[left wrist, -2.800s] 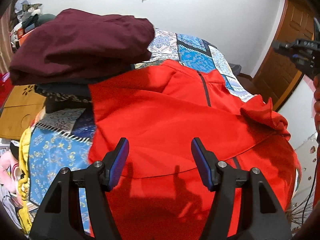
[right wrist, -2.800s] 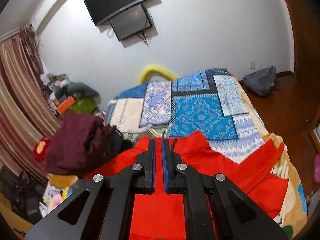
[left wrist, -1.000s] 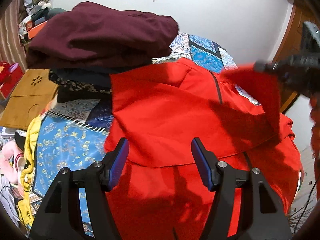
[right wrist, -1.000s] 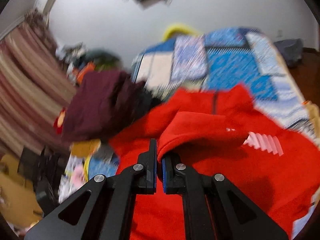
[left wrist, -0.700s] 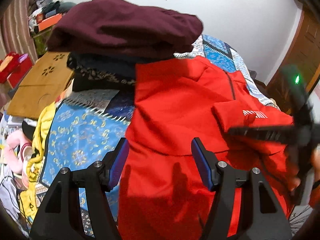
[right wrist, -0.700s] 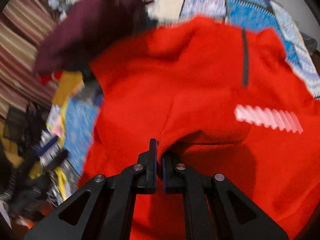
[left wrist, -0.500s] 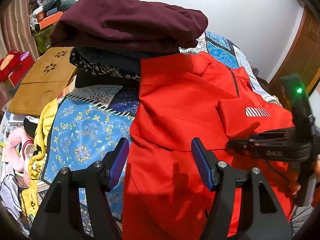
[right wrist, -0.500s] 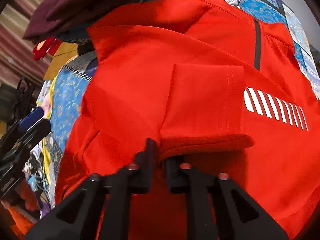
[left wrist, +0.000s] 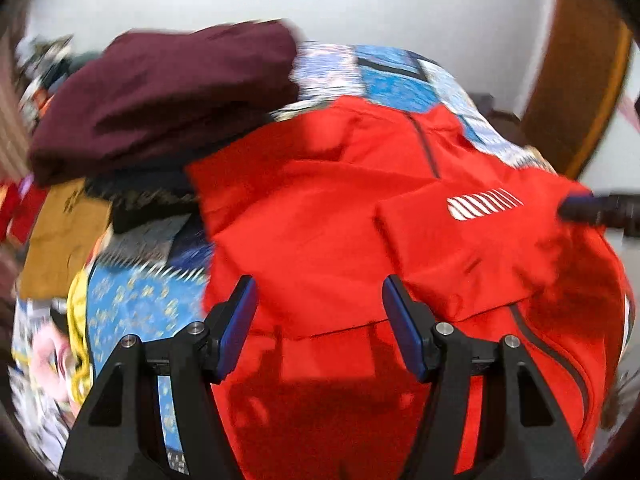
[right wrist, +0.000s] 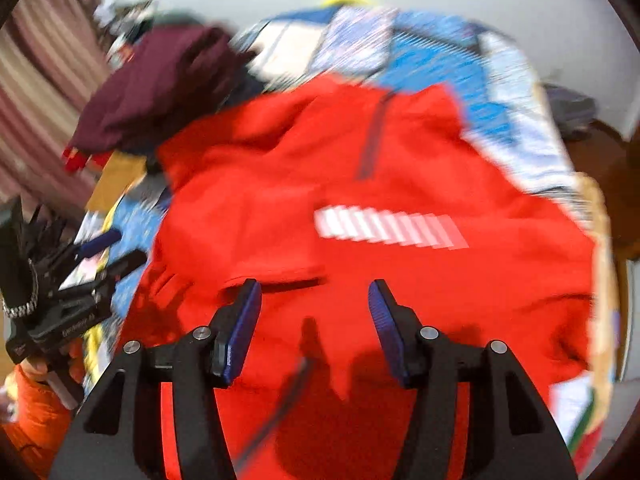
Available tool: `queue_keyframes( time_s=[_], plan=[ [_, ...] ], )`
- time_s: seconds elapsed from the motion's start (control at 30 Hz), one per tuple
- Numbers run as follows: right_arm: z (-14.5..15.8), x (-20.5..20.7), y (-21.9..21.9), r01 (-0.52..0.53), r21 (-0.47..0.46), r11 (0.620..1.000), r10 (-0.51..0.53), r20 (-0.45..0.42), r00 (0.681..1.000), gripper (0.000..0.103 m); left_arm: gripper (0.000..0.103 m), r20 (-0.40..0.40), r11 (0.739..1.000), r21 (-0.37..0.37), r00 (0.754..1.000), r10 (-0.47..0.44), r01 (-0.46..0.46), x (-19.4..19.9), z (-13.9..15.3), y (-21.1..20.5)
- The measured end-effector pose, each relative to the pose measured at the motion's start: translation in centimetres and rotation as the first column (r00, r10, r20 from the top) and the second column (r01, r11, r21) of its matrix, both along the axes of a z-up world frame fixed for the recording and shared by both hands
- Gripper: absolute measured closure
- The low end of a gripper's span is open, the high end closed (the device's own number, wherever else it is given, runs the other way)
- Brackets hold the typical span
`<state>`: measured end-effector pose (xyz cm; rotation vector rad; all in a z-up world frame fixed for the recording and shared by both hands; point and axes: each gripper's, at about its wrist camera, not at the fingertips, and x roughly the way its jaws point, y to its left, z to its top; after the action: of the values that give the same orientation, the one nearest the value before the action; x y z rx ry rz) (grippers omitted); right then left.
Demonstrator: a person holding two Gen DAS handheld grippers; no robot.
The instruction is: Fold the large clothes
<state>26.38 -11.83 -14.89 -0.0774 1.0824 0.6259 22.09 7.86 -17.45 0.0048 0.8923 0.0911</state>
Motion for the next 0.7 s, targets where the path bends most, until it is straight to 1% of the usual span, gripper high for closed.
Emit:
queue_keyframes(
  time_s=[0.07,0.1,0.13,0.2,0.27,0.33,0.4,0.47,0.5,0.6,0.63,0.7],
  plan=[
    [0.6,0.6,-3.1,0.084,-0.008,0.996,-0.083,0.048,0.995,0.051,0.040,-0.004,0.997,0.050,0.999,-0.053,0.053,0.6,-0.1,-1.7],
    [0.8,0.6,-3.9,0.111,-0.010,0.994,-0.110,0.062,0.992,0.051,0.040,-0.012,0.992,0.080,0.995,-0.096,0.097,1.0,-0.2,-3.0],
    [1.0,0.8,-5.5,0.151,-0.010,0.988,-0.150,0.080,0.985,0.051,0.039,-0.020,0.988,0.093,0.992,-0.123,0.124,1.3,-0.3,-3.9],
    [1.3,0.8,-8.0,0.208,-0.002,0.978,-0.207,0.101,0.973,0.051,0.039,-0.050,0.976,0.099,0.981,-0.190,0.194,2.3,-0.9,-5.6],
    [1.6,0.8,-10.2,0.253,0.003,0.968,-0.252,0.111,0.962,0.051,0.039,-0.093,0.966,0.090,0.968,-0.233,0.241,3.3,-1.8,-6.7],
    [1.6,0.8,-12.0,0.293,0.012,0.956,-0.292,0.107,0.950,0.051,0.039,-0.172,0.959,0.075,0.951,-0.256,0.272,4.9,-3.2,-7.7],
    [1.0,0.8,-13.8,0.328,0.034,0.944,-0.329,0.080,0.941,0.051,0.040,-0.235,0.955,0.055,0.933,-0.272,0.292,6.1,-4.4,-8.3],
    [0.5,0.7,-15.0,0.355,0.043,0.934,-0.358,0.065,0.932,0.051,0.039,-0.266,0.952,0.057,0.924,-0.276,0.301,6.9,-5.2,-8.7],
    [0.2,0.7,-15.6,0.371,0.042,0.928,-0.373,0.056,0.926,0.051,0.040,-0.279,0.950,0.070,0.920,-0.276,0.306,7.4,-5.6,-9.0],
    [-0.5,0.8,-16.8,0.395,0.026,0.918,-0.396,0.031,0.918,0.051,0.041,-0.285,0.944,0.088,0.916,-0.281,0.317,8.4,-6.2,-9.5],
    [-0.8,0.9,-17.0,0.401,0.019,0.916,-0.401,0.025,0.916,0.051,0.043,-0.277,0.944,0.097,0.919,-0.280,0.317,8.5,-6.1,-9.6],
    [-1.0,1.1,-17.1,0.405,0.011,0.914,-0.405,0.023,0.914,0.051,0.064,-0.251,0.940,0.123,0.927,-0.280,0.317,9.0,-6.0,-10.0]
  ],
)
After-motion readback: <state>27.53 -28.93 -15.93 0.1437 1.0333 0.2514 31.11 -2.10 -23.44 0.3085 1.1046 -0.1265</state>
